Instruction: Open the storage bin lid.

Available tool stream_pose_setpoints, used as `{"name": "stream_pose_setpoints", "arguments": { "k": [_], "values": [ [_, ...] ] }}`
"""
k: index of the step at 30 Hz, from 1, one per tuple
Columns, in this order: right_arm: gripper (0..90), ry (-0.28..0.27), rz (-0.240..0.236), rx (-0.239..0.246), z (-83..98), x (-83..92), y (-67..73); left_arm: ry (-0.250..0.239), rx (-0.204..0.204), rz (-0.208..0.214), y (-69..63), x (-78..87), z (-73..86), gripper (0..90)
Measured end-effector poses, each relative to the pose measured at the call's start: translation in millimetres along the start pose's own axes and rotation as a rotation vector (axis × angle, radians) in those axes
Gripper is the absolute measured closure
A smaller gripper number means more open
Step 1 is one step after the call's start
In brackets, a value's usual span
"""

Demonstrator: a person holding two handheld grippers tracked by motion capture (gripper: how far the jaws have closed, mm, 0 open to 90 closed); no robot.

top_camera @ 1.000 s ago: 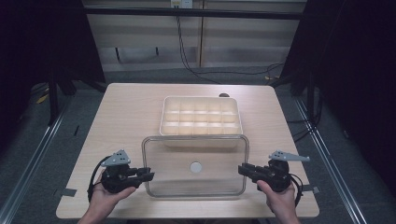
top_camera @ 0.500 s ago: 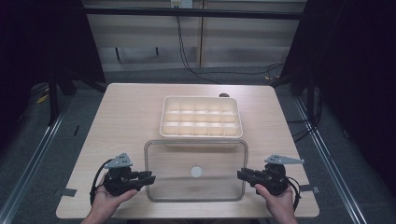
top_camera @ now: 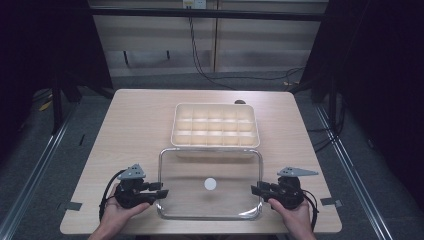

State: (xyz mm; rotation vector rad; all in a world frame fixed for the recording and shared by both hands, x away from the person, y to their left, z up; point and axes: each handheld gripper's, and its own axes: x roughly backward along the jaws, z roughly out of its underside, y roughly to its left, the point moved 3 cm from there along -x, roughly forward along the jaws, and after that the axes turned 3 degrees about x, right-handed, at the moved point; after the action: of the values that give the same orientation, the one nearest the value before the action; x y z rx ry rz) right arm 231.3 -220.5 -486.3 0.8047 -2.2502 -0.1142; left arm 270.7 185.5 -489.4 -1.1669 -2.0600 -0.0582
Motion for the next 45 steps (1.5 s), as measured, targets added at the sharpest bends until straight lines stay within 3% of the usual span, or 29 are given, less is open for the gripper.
{"name": "stream_pose_setpoints", "arguments": {
  "k": [12, 19, 25, 31, 34, 45],
  "values": [
    [55.8, 0.042, 0.014, 0.011, 0.4, -10.0, -4.3, 0.024, -0.003, -0.008, 3.3, -8.6, -0.4, 55.5],
    [52.7, 0.052, 0.02, -0.004, 0.7, -16.1, -7.1, 0.049, 0.006, -0.016, 5.8, -13.2, -0.2, 52.8],
    [51.2, 0.062, 0.006, -0.024, 2.6, -22.4, -11.1, 0.073, 0.04, -0.017, 8.4, -19.4, -0.4, 49.7],
    [48.5, 0.082, 0.005, -0.032, 4.4, -26.0, -12.0, 0.082, 0.041, -0.025, 8.5, -20.4, -0.1, 48.7],
    [47.9, 0.086, 0.004, -0.037, 5.0, -27.2, -12.7, 0.083, 0.042, -0.055, 9.3, -21.7, 0.2, 48.6],
    [43.9, 0.111, 0.055, -0.038, 7.2, -32.1, -16.9, 0.112, 0.057, -0.054, 11.8, -25.7, 2.0, 49.8]
  ]
}}
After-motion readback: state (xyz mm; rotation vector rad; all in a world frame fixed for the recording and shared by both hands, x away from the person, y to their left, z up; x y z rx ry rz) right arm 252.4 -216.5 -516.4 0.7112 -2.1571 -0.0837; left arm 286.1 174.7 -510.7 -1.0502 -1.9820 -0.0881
